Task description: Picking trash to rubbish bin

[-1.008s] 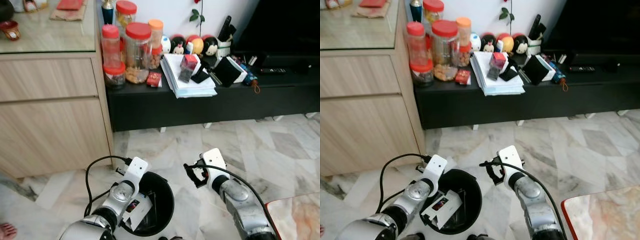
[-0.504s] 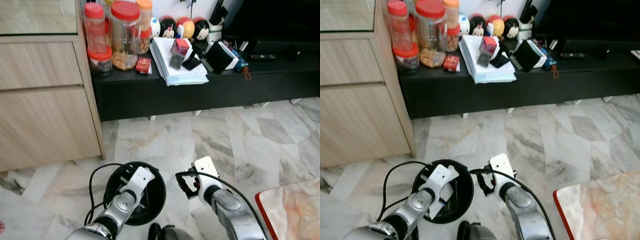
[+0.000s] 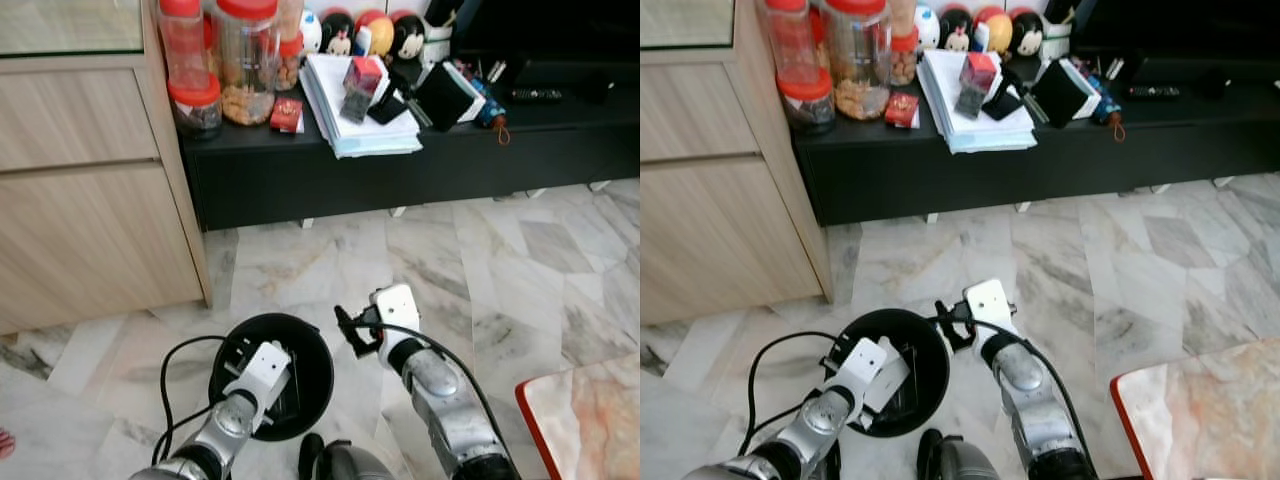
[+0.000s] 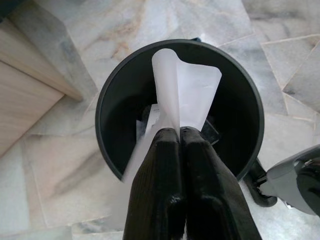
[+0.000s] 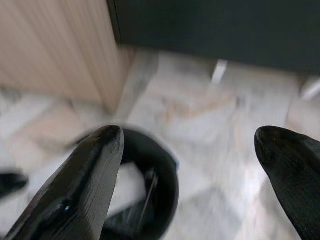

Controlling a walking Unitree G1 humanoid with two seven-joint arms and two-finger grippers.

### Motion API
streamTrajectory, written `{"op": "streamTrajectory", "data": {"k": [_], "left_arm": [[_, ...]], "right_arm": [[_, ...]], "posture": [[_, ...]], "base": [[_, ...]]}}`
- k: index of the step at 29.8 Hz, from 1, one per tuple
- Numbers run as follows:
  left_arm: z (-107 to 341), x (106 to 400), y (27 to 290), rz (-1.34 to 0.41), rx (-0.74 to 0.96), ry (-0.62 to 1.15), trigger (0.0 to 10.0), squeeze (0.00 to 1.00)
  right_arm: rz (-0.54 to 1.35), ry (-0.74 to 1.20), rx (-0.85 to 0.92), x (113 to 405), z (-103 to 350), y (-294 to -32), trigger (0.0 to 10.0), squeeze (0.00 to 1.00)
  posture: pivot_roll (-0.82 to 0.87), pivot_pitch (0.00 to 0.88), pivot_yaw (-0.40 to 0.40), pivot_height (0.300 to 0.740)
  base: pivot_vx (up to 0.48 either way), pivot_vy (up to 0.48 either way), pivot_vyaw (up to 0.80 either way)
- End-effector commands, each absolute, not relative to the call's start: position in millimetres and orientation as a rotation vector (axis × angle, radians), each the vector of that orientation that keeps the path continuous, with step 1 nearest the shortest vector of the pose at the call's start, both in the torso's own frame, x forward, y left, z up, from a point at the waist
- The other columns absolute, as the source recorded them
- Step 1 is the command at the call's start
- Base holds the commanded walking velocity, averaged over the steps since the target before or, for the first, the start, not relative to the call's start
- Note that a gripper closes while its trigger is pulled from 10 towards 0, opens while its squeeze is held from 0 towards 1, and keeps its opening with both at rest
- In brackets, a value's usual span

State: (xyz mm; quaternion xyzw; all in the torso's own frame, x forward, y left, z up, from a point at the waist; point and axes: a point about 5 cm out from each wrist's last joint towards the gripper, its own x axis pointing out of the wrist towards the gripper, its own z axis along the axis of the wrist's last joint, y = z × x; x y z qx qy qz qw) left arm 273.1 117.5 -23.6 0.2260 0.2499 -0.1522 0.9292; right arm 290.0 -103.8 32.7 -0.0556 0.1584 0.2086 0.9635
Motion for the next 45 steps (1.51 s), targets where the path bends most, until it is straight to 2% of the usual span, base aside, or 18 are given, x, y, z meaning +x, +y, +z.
{"op": "streamTrajectory", "data": {"k": [1, 11, 31, 32, 45], "left_arm": [[-32.5, 261.9, 114.4, -0.318, 0.448, 0.543, 10.0, 0.00], [-35.0, 259.1, 117.1, -0.304, 0.462, 0.553, 10.0, 0.00], [-20.1, 276.5, 128.3, -0.268, 0.517, 0.473, 10.0, 0.00], [-19.7, 276.9, 128.6, -0.268, 0.523, 0.469, 10.0, 1.00], [-16.7, 280.3, 127.7, -0.269, 0.520, 0.458, 10.0, 1.00]], "right_arm": [[0.413, 0.388, -0.128, 280.0, 13.1, -108.8, 10.0, 0.00], [0.452, 0.383, -0.102, 280.3, 5.4, -95.9, 10.0, 0.00], [0.459, 0.383, -0.093, 279.3, 3.0, -103.1, 10.0, 0.00], [0.462, 0.383, -0.095, 279.1, 2.9, -103.0, 10.0, 0.00], [0.467, 0.384, -0.094, 278.9, 2.5, -104.4, 10.0, 0.00]], "posture": [[-0.04, 0.282, -0.213, 0.740], [-0.04, 0.289, -0.203, 0.740], [-0.06, 0.298, -0.215, 0.740], [-0.06, 0.299, -0.216, 0.740], [-0.06, 0.301, -0.219, 0.740]], "base": [[0.000, 0.000, 0.00], [0.000, 0.000, 0.00], [0.000, 0.000, 0.00], [0.000, 0.000, 0.00], [0.000, 0.000, 0.00]]}}
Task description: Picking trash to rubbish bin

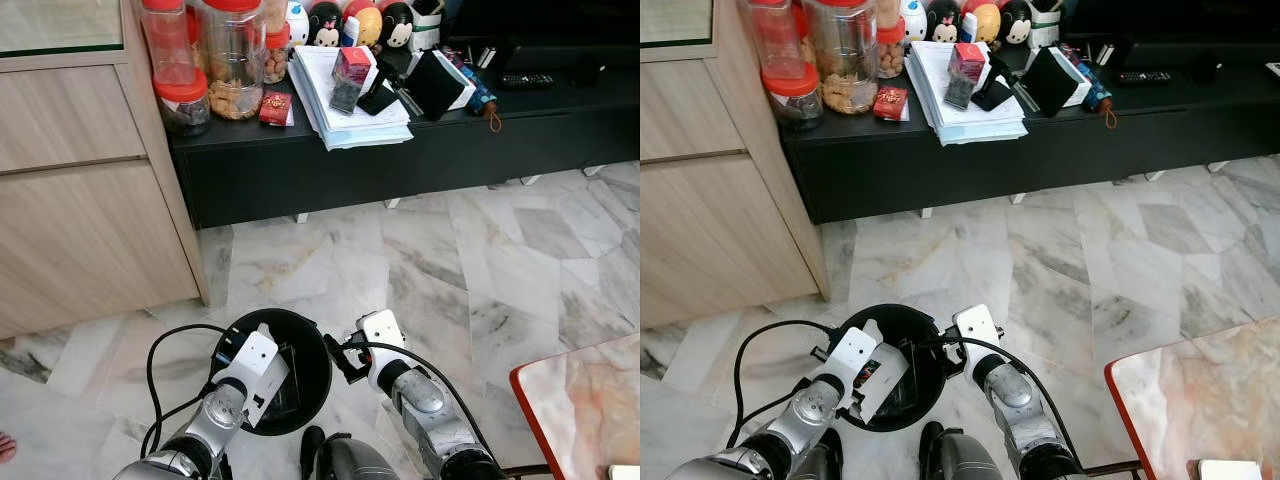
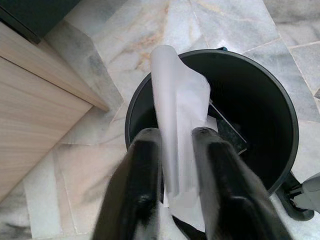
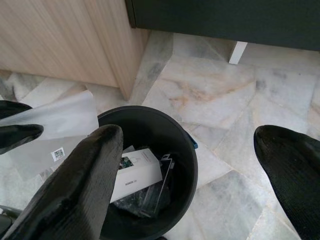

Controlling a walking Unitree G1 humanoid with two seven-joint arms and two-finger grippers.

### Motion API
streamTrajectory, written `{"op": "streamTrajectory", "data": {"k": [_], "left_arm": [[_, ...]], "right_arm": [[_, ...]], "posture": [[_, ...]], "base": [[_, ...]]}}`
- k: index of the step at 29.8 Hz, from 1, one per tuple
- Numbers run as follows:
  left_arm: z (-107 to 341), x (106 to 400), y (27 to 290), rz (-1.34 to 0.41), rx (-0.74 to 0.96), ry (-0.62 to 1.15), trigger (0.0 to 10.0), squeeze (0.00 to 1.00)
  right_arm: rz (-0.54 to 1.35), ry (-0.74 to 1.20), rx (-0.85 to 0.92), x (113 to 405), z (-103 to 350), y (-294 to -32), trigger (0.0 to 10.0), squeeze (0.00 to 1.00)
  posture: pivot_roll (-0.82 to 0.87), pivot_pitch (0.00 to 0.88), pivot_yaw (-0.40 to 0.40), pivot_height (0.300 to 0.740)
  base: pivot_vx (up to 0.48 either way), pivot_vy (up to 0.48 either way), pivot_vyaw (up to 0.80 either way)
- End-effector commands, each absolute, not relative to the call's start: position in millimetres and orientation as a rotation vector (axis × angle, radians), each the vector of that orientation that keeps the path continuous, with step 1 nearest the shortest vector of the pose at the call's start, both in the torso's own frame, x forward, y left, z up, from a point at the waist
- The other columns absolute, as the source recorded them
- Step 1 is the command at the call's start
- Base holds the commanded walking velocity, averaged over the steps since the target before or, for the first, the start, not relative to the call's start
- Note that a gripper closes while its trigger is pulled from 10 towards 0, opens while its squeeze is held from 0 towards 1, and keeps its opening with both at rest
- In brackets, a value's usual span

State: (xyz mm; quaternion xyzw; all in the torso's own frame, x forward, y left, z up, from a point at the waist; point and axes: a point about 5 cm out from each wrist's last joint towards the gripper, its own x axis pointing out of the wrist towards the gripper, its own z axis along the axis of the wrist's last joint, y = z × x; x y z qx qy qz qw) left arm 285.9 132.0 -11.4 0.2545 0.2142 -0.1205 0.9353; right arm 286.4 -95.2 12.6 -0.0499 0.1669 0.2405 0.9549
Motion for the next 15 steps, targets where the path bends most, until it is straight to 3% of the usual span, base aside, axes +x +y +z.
{"op": "streamTrajectory", "data": {"k": [1, 15], "left_arm": [[-16.6, 280.4, 127.7, -0.269, 0.519, 0.458, 10.0, 1.00], [-16.6, 280.4, 127.4, -0.271, 0.511, 0.461, 10.0, 1.00]], "right_arm": [[0.466, 0.384, -0.093, 278.8, 2.3, -104.7, 10.0, 0.00], [0.466, 0.387, -0.092, 277.9, 1.4, -105.9, 10.0, 0.00]], "posture": [[-0.06, 0.301, -0.219, 0.740], [-0.06, 0.301, -0.220, 0.740]], "base": [[0.000, 0.000, 0.00], [0.000, 0.000, 0.00]]}}
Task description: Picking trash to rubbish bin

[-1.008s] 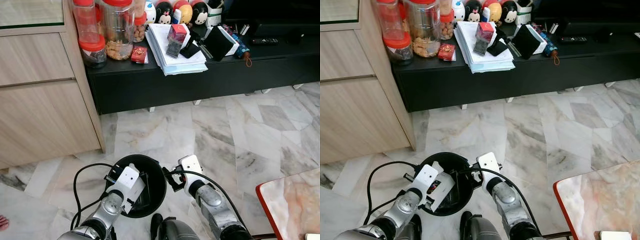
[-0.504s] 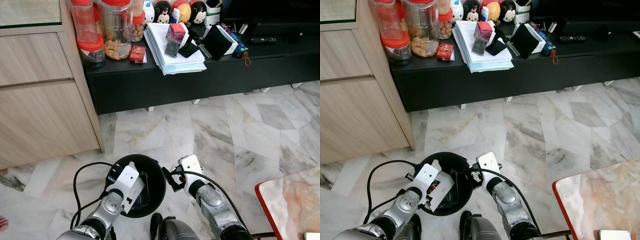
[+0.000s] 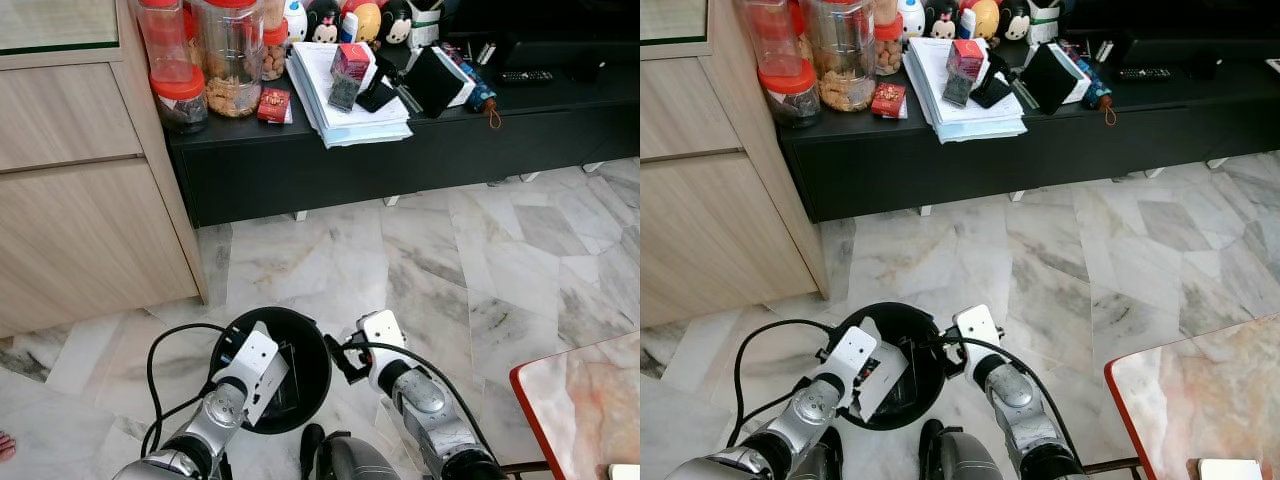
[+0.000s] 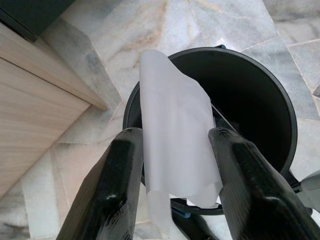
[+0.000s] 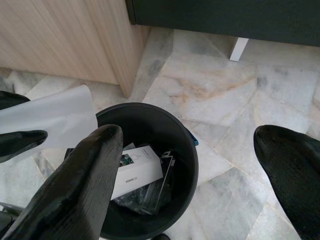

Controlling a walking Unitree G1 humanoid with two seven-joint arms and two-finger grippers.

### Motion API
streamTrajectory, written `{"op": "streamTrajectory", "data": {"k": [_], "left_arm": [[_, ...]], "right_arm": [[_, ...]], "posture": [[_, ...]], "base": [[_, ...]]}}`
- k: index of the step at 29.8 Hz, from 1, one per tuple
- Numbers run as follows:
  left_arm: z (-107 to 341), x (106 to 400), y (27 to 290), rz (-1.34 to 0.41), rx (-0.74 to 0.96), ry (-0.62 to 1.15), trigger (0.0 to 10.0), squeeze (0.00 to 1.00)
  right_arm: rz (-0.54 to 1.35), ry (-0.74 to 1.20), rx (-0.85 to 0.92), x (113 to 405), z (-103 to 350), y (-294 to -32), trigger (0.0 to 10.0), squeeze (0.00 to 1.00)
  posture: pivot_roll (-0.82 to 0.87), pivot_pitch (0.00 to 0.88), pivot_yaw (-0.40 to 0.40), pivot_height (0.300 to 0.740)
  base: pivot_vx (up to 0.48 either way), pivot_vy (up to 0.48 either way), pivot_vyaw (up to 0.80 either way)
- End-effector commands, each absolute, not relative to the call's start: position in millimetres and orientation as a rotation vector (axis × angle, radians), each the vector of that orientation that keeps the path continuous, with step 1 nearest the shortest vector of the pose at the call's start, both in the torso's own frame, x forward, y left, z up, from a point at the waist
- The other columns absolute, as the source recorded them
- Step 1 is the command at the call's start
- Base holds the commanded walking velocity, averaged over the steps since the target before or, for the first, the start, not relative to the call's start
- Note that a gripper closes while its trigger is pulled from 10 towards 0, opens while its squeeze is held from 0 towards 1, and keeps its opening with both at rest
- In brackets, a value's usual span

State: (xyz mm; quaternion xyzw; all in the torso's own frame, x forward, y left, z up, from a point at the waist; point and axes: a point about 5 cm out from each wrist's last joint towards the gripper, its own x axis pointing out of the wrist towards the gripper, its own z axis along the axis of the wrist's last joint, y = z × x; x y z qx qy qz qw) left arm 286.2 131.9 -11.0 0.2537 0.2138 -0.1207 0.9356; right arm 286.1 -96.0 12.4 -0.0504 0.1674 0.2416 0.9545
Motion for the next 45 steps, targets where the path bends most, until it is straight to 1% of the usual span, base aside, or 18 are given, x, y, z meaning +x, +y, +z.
{"op": "streamTrajectory", "data": {"k": [1, 19, 20, 31, 39, 40, 42, 44, 45], "left_arm": [[-16.7, 280.4, 127.4, -0.271, 0.510, 0.461, 10.0, 1.00], [-18.0, 279.3, 127.3, -0.261, 0.496, 0.475, 10.0, 1.00], [-18.3, 279.2, 127.0, -0.262, 0.509, 0.476, 10.0, 0.00], [-18.5, 279.2, 125.9, -0.264, 0.498, 0.483, 10.0, 0.00], [-20.2, 276.4, 125.2, -0.248, 0.441, 0.485, 10.0, 0.00], [-17.8, 278.1, 127.1, -0.227, 0.422, 0.464, 10.0, 0.00], [-11.3, 282.1, 134.8, -0.167, 0.396, 0.405, 10.0, 0.00], [-7.5, 284.5, 143.0, -0.114, 0.415, 0.372, 10.0, 0.00], [-3.7, 286.6, 151.8, -0.057, 0.416, 0.345, 10.0, 0.00]], "right_arm": [[0.466, 0.387, -0.092, 277.8, 1.3, -105.9, 10.0, 0.00], [0.466, 0.388, -0.092, 277.4, 0.9, -106.5, 10.0, 0.00], [0.466, 0.389, -0.092, 277.2, 0.7, -106.6, 10.0, 0.00], [0.466, 0.389, -0.092, 277.5, 0.7, -106.7, 10.0, 0.00], [0.453, 0.388, -0.093, 279.5, 1.1, -108.3, 10.0, 0.00], [0.446, 0.374, -0.087, 282.2, 4.1, -109.4, 10.0, 0.00], [0.436, 0.326, -0.068, 288.7, 12.4, -110.7, 10.0, 0.00], [0.442, 0.304, -0.064, 291.1, 16.0, -109.7, 10.0, 0.00], [0.453, 0.283, -0.067, 292.7, 19.3, -108.2, 10.0, 0.00]], "posture": [[-0.06, 0.302, -0.220, 0.740], [-0.06, 0.302, -0.221, 0.740], [-0.06, 0.302, -0.222, 0.740], [-0.06, 0.302, -0.220, 0.740], [-0.05, 0.284, -0.205, 0.740], [-0.03, 0.262, -0.190, 0.740], [-0.01, 0.249, -0.180, 0.740], [0.00, 0.237, -0.175, 0.740], [0.01, 0.228, -0.171, 0.740]], "base": [[0.000, 0.000, 0.00], [0.000, 0.000, 0.00], [0.000, 0.000, 0.00], [0.000, 0.000, 0.00], [0.000, 0.000, 0.00], [0.000, 0.000, 0.00], [0.000, 0.000, 0.00], [0.000, 0.000, 0.00], [0.000, 0.000, 0.00]]}}
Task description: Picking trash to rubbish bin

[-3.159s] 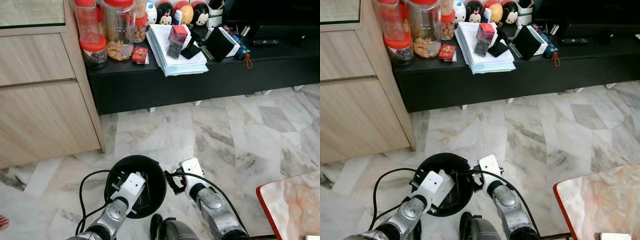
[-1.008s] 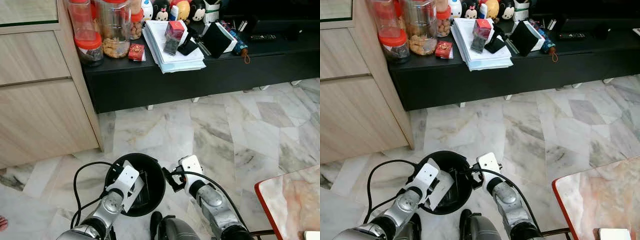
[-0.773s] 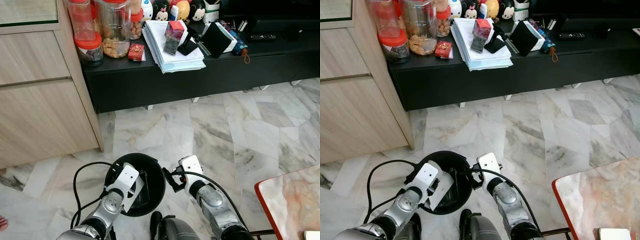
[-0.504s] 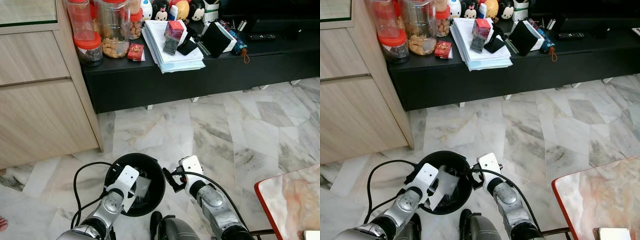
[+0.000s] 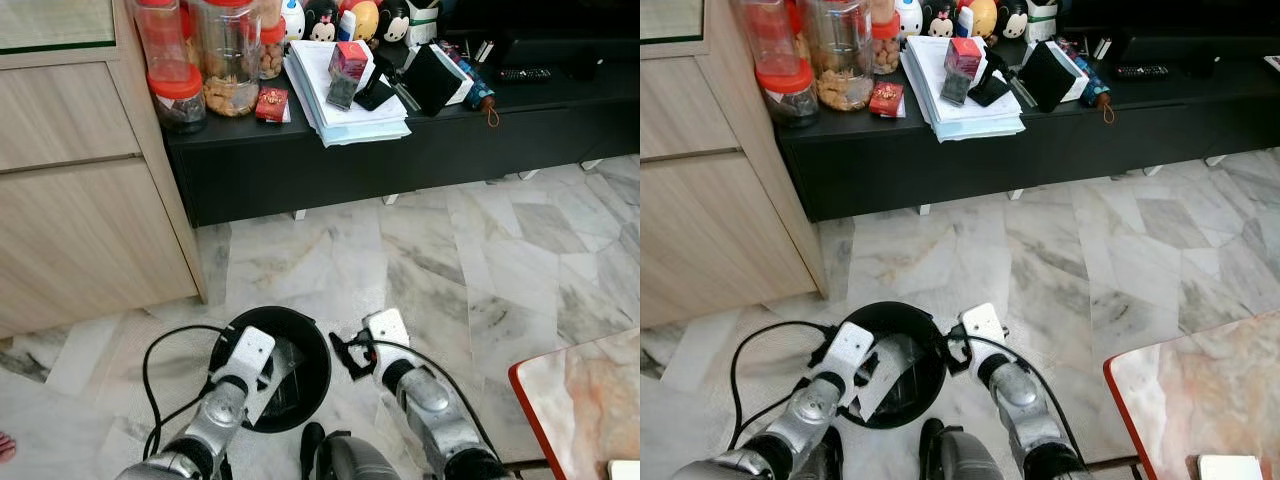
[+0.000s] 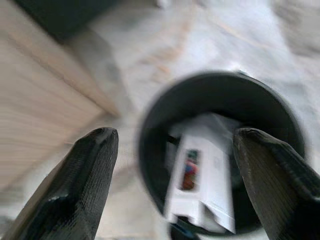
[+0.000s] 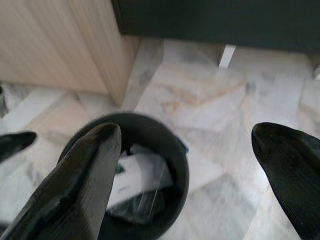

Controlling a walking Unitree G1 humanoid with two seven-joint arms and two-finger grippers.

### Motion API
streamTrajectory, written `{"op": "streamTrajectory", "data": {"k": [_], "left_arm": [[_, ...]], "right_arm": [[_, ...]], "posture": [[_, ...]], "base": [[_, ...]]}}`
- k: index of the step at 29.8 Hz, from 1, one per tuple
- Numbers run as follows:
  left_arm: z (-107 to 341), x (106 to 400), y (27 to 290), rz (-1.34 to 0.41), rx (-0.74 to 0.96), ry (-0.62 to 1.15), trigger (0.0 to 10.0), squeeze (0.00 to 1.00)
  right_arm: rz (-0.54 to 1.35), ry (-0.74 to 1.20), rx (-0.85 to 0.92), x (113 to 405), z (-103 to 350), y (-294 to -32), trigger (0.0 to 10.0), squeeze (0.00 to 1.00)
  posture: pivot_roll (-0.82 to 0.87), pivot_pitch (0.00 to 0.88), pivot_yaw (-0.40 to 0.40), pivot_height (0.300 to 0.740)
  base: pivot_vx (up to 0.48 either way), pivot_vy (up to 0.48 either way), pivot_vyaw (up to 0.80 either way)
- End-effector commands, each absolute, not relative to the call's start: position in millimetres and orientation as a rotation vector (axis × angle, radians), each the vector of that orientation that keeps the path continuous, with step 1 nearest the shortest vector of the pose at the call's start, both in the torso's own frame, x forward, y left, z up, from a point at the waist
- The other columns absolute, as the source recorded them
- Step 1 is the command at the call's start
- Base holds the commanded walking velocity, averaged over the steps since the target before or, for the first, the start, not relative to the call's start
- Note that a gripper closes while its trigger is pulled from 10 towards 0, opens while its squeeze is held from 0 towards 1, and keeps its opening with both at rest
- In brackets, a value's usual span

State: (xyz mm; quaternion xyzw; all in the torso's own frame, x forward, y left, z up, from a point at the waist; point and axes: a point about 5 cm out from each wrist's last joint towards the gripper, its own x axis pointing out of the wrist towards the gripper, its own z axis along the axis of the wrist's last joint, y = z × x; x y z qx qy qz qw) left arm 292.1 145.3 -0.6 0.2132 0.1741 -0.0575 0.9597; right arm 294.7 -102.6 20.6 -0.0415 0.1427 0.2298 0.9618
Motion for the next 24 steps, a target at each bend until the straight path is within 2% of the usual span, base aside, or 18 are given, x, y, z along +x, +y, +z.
{"op": "streamTrajectory", "data": {"k": [1, 4, 5, 6, 12, 18, 24], "left_arm": [[-3.7, 286.6, 151.8, -0.057, 0.416, 0.345, 10.0, 0.00], [12.1, 294.8, 174.0, 0.075, 0.380, 0.250, 10.0, 0.00], [12.1, 294.8, 174.0, 0.075, 0.380, 0.250, 10.0, 0.00], [23.7, 300.6, 176.9, 0.077, 0.362, 0.175, 10.0, 0.00], [58.3, 316.0, 174.1, 0.047, 0.378, -0.033, 10.0, 0.00], [77.6, 326.0, 175.3, 0.068, 0.351, -0.111, 10.0, 0.00], [108.9, 344.0, 153.5, 0.030, 0.288, -0.228, 10.0, 0.00]], "right_arm": [[0.453, 0.283, -0.067, 292.7, 19.3, -108.2, 10.0, 0.00], [0.469, 0.194, -0.048, 300.3, 35.1, -103.4, 10.0, 0.00], [0.469, 0.194, -0.048, 300.3, 35.1, -103.4, 10.0, 0.00], [0.476, 0.138, -0.041, 305.6, 46.5, -101.5, 10.0, 0.00], [0.470, 0.029, -0.048, 320.6, 71.0, -100.3, 10.0, 0.00], [0.411, -0.071, -0.035, 332.7, 94.3, -103.9, 10.0, 0.00], [0.292, -0.200, -0.034, 350.7, 130.8, -121.5, 10.0, 0.00]], "posture": [[0.01, 0.228, -0.171, 0.740], [0.04, 0.199, -0.160, 0.740], [0.04, 0.199, -0.160, 0.740], [0.06, 0.185, -0.155, 0.740], [0.12, 0.105, -0.132, 0.740], [0.12, 0.055, -0.116, 0.740], [0.11, 0.009, -0.123, 0.740]], "base": [[0.000, 0.000, 0.00], [0.000, 0.000, 0.00], [0.000, 0.000, 0.00], [0.000, 0.000, 0.00], [0.000, 0.000, 0.00], [0.000, 0.000, 0.00], [0.000, 0.000, 0.00]]}}
